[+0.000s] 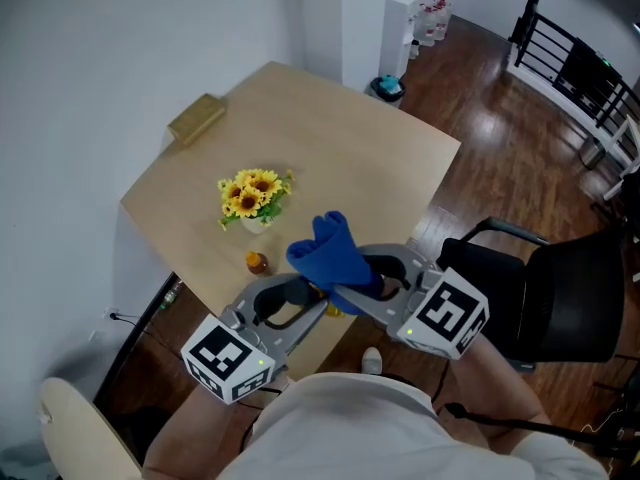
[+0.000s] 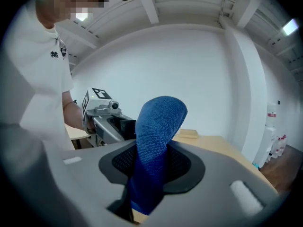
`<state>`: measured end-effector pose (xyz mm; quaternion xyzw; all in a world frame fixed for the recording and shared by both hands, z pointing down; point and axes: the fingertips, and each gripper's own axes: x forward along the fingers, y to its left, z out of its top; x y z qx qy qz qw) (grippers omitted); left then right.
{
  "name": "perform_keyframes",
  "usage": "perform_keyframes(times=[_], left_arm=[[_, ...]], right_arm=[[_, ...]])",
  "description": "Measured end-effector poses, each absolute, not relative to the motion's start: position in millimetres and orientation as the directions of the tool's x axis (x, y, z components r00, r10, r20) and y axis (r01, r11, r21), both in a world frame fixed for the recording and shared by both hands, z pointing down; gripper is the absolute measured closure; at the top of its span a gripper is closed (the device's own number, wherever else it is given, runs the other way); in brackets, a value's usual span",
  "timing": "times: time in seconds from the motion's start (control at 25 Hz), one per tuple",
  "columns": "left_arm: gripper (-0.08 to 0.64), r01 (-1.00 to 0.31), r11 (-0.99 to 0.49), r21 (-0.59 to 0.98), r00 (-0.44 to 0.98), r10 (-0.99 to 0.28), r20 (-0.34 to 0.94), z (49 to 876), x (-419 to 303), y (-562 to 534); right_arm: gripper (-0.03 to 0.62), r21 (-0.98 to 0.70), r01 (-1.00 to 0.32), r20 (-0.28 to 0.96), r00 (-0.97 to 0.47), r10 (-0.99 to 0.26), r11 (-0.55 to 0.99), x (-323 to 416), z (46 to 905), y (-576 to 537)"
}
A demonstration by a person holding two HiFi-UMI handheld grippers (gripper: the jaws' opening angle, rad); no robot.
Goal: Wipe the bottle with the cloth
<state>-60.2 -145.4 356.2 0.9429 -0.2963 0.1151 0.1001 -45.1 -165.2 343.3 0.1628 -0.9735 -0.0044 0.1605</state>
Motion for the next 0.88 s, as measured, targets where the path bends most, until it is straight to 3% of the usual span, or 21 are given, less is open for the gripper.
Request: perform_keyframes(times=[0.16,0.32,0.6,0.72,0.88], left_arm=[[0.407,-0.561,-0.818,0.124,0.812,-0.515,0.274,356,-60,-136],[0.407,-0.572,-0.805,0.156,0.814,-0.534,0.228,342,-68,-135],[0.407,-0.577,-0.793,0.196,0.817,-0.555,0.158,315,-73,-138],[0.407,-0.594,-0.784,0.181,0.804,-0.574,0.152,308,-74,-146],[0.407,-0.638,-0.757,0.144,0.767,-0.607,0.209,325,-78,-157]], right_arm=[[0.446,-0.02,-0.297,0.319,-0.907,-0.275,0.955,-45,371,-168],[0.446,-0.118,-0.339,0.406,-0.874,-0.266,0.934,-34,432,-175],[0.446,-0.291,-0.478,0.503,-0.813,-0.292,0.829,1,527,-179],[0.446,-0.301,-0.549,0.463,-0.799,-0.384,0.78,16,509,-183],[0.446,-0.262,-0.52,0.272,-0.848,-0.455,0.813,8,410,-173]])
